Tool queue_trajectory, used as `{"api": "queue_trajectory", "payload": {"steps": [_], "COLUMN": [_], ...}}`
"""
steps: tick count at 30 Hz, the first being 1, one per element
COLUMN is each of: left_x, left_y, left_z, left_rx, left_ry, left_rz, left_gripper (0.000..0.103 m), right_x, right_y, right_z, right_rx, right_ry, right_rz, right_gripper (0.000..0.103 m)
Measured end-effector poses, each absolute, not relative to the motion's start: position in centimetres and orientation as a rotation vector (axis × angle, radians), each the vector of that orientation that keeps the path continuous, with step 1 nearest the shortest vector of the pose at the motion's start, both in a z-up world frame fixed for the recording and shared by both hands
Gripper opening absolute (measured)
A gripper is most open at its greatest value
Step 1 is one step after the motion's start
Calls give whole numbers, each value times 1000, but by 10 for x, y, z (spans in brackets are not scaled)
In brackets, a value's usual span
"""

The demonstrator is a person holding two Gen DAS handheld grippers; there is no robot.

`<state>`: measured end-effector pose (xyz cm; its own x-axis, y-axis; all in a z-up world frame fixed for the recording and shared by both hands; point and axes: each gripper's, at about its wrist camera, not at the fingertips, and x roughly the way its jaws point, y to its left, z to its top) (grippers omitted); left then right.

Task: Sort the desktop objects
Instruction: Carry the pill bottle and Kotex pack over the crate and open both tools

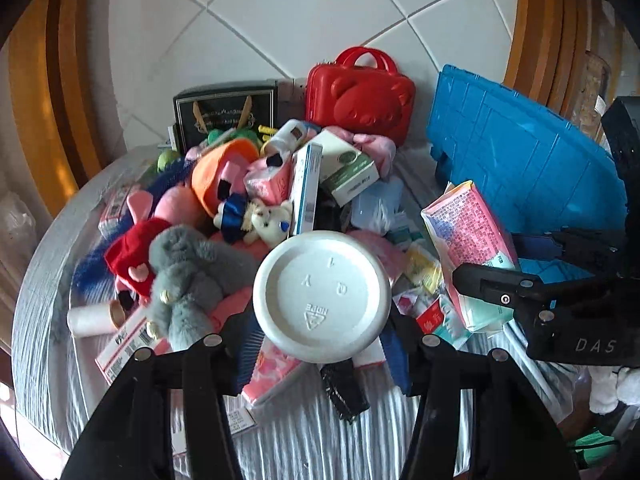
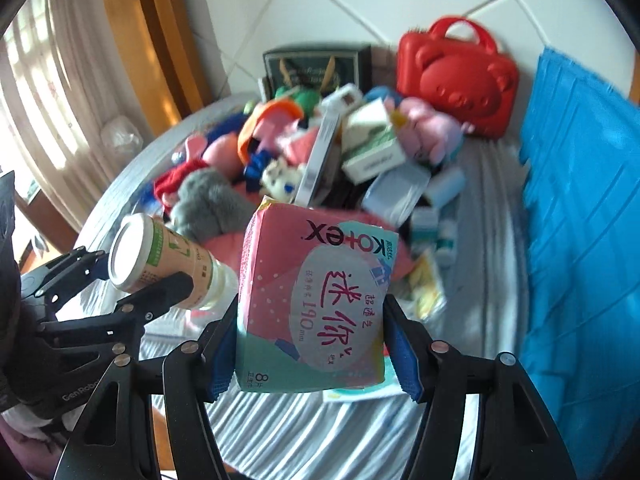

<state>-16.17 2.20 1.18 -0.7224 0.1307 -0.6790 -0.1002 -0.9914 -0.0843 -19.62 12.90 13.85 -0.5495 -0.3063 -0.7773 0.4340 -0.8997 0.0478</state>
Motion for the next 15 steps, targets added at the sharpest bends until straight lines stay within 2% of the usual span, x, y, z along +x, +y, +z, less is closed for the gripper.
{"api": "queue_trajectory", "payload": {"steps": [15], "left_x": [-177], "left_y": [113], "left_z": [120], "left_rx": [-710], "left_ry": [34], "left_rz": [2772], "left_gripper": [52], "right_x": [-177], "right_y": [212], "right_z": [265], "right_rx": [841], "right_ry": [226], "right_rz": [-2759], "right_gripper": [64]}}
